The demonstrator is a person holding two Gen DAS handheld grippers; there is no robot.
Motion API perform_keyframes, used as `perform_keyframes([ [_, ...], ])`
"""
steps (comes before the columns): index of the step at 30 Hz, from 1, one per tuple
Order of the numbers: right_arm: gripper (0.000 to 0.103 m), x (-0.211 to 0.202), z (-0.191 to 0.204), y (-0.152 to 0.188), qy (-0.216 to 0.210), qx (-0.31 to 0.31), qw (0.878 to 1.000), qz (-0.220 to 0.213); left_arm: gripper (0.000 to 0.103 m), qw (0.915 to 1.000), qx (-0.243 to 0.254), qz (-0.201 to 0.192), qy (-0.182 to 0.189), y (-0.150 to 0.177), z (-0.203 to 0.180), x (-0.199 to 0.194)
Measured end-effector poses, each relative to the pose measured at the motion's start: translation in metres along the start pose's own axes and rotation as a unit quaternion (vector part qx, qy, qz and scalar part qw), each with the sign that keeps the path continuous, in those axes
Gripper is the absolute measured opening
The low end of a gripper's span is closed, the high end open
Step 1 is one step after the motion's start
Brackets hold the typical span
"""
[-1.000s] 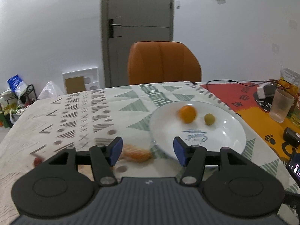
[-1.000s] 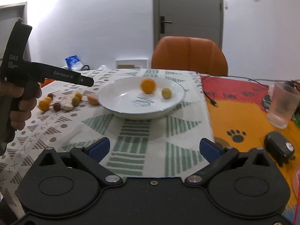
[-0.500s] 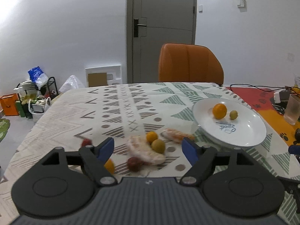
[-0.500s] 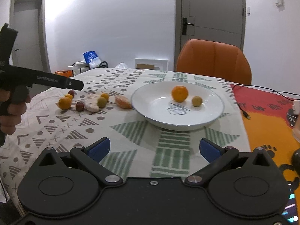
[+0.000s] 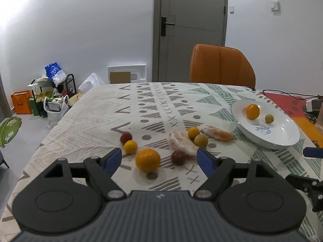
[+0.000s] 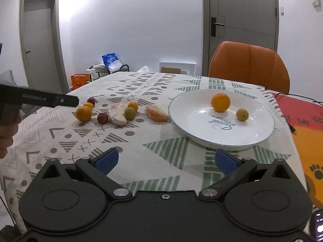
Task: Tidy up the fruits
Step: 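Withdraw both tools from the plate back toward the table fruits, then grasp the peeled pale pomelo with the right tool while the left tool grasps another orange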
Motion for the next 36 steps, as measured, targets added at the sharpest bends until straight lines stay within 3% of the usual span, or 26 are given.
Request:
perform_keyframes([
  [12, 0.103, 0.030, 0.029, -0.010, -0.038, -0.012, 0.999, 0.001, 0.079, 0.9996, -0.028, 0.006, -0.006, 0.013, 0.021, 0.007],
  [21, 0.102, 0.054, 0.050, -0.019, -0.051, -0.048, 0.998, 0.003, 0.073, 0.9992, -0.039, 0.011, -0.001, 0.015, 0.025, 0.022],
  [36, 0.068, 0.093, 0.065, -0.027, -0.099, -0.050, 0.993, 0.027, 0.057, 0.9983, -0.054, 0.017, 0.011, 0.015, 0.029, 0.044],
])
Point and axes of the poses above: each gripper's, at about its wrist camera, not at the fingertips, and x roughly the way its jaws point, z to its left, y to its underside, the point moved 7 cm from there along x, roughly the way its jaws point, and after that the axes turned 6 degrees about -z, right-handed, at the moved point
